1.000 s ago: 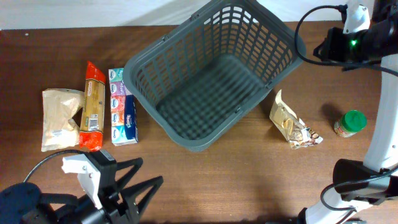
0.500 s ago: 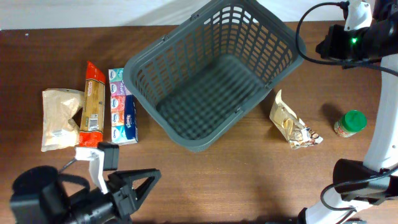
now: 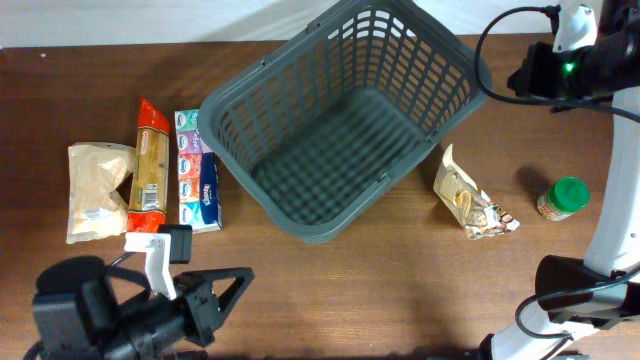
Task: Pack container
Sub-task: 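Grasp the basket's near-left rim with the left gripper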
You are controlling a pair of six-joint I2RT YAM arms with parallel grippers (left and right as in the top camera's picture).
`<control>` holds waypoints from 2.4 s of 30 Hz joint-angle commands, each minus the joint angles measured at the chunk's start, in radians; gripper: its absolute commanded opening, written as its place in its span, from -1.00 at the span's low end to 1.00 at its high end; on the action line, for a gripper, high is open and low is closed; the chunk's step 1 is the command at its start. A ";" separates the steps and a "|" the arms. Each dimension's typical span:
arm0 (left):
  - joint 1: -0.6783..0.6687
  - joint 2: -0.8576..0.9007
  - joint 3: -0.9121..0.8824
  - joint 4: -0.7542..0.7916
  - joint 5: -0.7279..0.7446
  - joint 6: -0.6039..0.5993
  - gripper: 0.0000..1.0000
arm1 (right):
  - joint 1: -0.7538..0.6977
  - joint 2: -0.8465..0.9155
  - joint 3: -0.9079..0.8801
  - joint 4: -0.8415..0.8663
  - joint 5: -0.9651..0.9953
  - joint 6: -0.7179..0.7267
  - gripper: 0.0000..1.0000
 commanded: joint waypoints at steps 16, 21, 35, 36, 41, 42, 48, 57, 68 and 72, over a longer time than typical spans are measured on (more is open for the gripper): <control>-0.270 0.385 -0.084 0.134 0.060 0.048 -0.97 | -0.005 -0.019 0.013 -0.026 -0.012 -0.035 -0.92; -0.346 0.389 -0.084 0.190 0.060 -0.003 -0.96 | -0.005 -0.019 0.013 -0.018 -0.010 -0.034 -0.93; -0.373 0.399 -0.084 0.267 -0.064 -0.063 -0.96 | -0.005 -0.019 0.012 -0.039 -0.016 -0.034 -0.93; -0.373 0.401 -0.084 0.278 -0.075 -0.063 -0.97 | -0.005 -0.019 0.012 -0.043 -0.018 -0.034 -0.93; -0.373 0.423 -0.084 0.324 -0.081 -0.063 -0.97 | -0.005 -0.019 0.012 -0.071 -0.018 -0.034 -0.92; -0.373 0.429 -0.084 0.332 -0.081 -0.063 -0.96 | -0.005 -0.019 0.012 -0.076 -0.018 -0.034 -0.92; -0.341 0.480 -0.084 0.356 -0.081 -0.063 -0.96 | -0.005 -0.019 0.012 -0.103 -0.018 -0.038 -0.92; -0.236 0.481 -0.083 0.357 -0.084 -0.050 -0.96 | -0.005 -0.019 0.012 -0.095 -0.079 -0.120 -0.92; -0.155 0.481 -0.082 0.359 -0.095 -0.027 -0.96 | -0.005 -0.007 0.011 -0.053 -0.142 -0.176 -0.92; -0.179 0.480 -0.082 0.358 0.031 -0.008 -0.97 | -0.005 -0.006 0.011 -0.025 -0.142 -0.175 -0.92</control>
